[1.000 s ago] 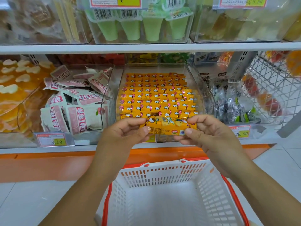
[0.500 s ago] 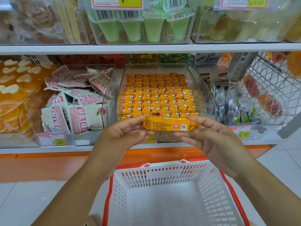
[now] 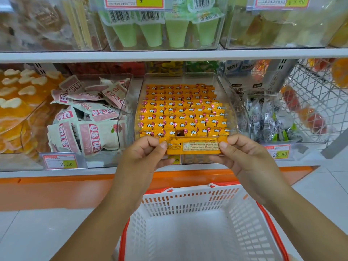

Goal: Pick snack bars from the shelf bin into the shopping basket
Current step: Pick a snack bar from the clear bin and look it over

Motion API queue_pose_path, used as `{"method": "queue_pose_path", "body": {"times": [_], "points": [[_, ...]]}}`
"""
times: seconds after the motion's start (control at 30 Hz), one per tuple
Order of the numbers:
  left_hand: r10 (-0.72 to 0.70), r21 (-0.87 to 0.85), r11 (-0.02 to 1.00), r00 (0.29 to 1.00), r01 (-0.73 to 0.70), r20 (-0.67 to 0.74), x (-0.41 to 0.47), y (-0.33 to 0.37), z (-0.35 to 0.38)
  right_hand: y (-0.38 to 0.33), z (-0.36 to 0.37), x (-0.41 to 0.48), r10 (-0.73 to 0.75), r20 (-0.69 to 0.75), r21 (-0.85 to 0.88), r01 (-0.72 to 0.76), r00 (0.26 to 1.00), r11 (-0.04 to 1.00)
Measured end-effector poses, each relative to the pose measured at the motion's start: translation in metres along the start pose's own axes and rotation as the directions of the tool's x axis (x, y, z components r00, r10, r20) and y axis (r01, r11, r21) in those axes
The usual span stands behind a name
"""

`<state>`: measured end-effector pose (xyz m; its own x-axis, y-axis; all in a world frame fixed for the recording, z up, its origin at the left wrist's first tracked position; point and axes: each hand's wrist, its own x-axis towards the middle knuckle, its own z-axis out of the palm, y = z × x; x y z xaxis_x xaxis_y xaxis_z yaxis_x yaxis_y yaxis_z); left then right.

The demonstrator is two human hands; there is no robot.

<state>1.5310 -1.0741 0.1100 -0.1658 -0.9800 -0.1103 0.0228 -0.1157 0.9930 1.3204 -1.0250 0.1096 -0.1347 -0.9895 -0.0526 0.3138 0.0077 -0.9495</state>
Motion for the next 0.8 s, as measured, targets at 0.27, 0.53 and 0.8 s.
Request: {"method": "queue_pose_path", "body": {"times": [0.27,0.53,0.8], "points": [[0.043,-0.015,0.999,0.996,-0.044,-0.072,-0.0061,0.0024,0.0032,0.0013,0.0029,-0.0042,-0.121,-0.116,-0.183,0.099,0.986,0.978],[0.008,0.005,1.000,1.000,-0.008,0.021,-0.0019,0.0067,-0.0030,-0.0019,0.0000,-0.0036,-0.028,0.003,-0.050,0.028,1.000,0.998],[-0.034,-0.015,0.999,0.997,0.035,0.068,-0.0016,0.0074,-0.0048,-0.0044,-0.0001,-0.0015,0.015,-0.011,0.039,-0.015,1.000,0.999]]}}
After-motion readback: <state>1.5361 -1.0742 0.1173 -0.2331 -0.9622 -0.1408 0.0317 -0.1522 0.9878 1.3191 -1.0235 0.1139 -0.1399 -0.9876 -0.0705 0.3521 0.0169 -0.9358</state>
